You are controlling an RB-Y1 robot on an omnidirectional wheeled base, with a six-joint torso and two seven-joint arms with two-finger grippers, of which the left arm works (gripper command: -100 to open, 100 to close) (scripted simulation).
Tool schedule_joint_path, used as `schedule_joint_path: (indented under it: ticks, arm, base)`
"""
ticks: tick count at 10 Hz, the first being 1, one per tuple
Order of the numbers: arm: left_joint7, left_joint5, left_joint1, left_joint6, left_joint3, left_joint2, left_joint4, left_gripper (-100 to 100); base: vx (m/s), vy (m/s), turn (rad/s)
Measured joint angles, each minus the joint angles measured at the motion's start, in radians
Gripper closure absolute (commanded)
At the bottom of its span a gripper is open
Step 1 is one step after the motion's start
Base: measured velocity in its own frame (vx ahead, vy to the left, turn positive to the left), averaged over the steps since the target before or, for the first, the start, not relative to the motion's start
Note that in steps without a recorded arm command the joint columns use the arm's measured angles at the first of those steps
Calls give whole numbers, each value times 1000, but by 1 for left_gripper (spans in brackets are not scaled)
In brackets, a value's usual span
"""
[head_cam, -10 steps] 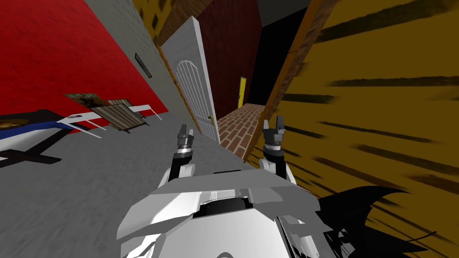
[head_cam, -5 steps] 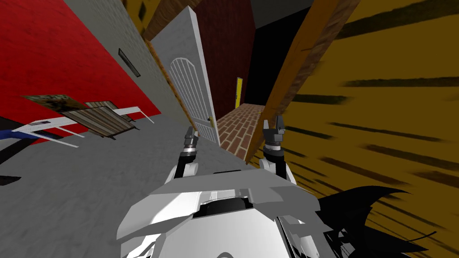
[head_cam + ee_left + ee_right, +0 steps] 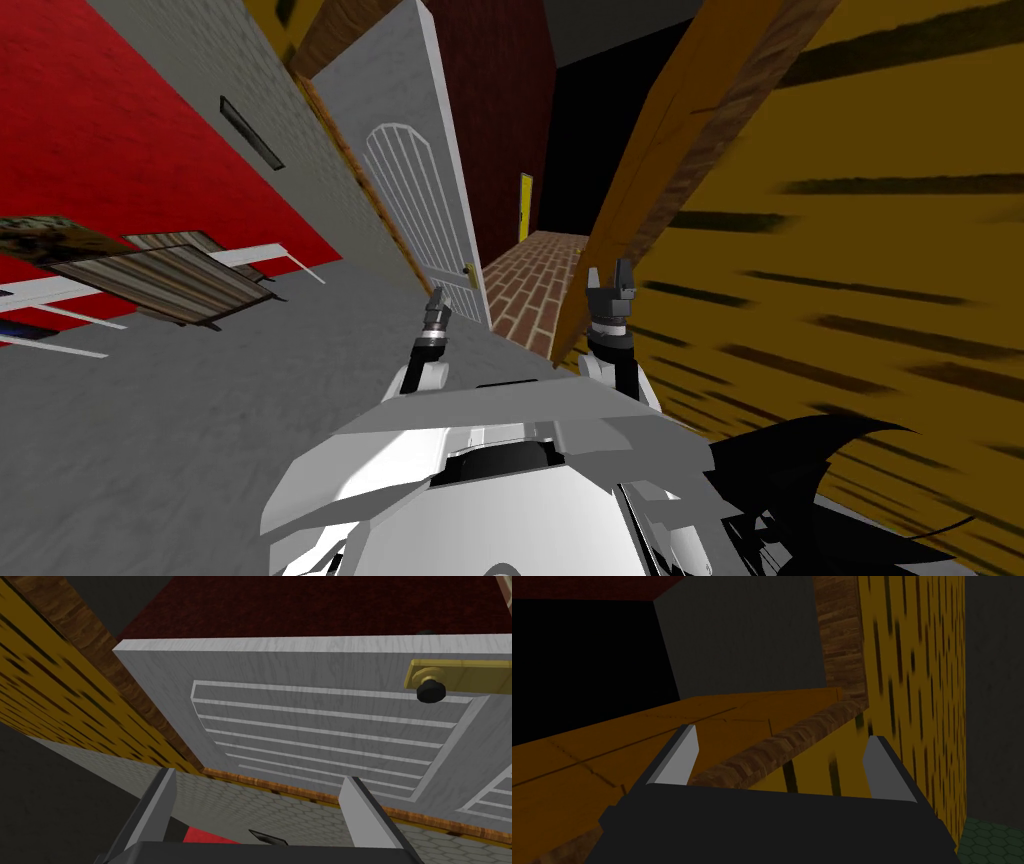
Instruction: Push the door open
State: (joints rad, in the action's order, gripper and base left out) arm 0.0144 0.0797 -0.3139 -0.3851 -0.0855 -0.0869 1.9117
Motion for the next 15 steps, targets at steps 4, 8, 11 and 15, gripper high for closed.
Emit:
schedule_joint_path:
  ticks: [4, 8, 11, 15]
  arm:
    - [2, -8, 34, 19, -32, 1, -88, -100]
    - [8, -18, 76, 38, -58, 1, -185, -100]
    - [12, -26, 105, 55, -80, 4, -250, -100]
    - [14, -32, 137, 72, -104, 14, -324, -100]
  base:
    - [101, 169, -126]
    - [77, 193, -165]
    - [90, 165, -127]
    - [70, 185, -119]
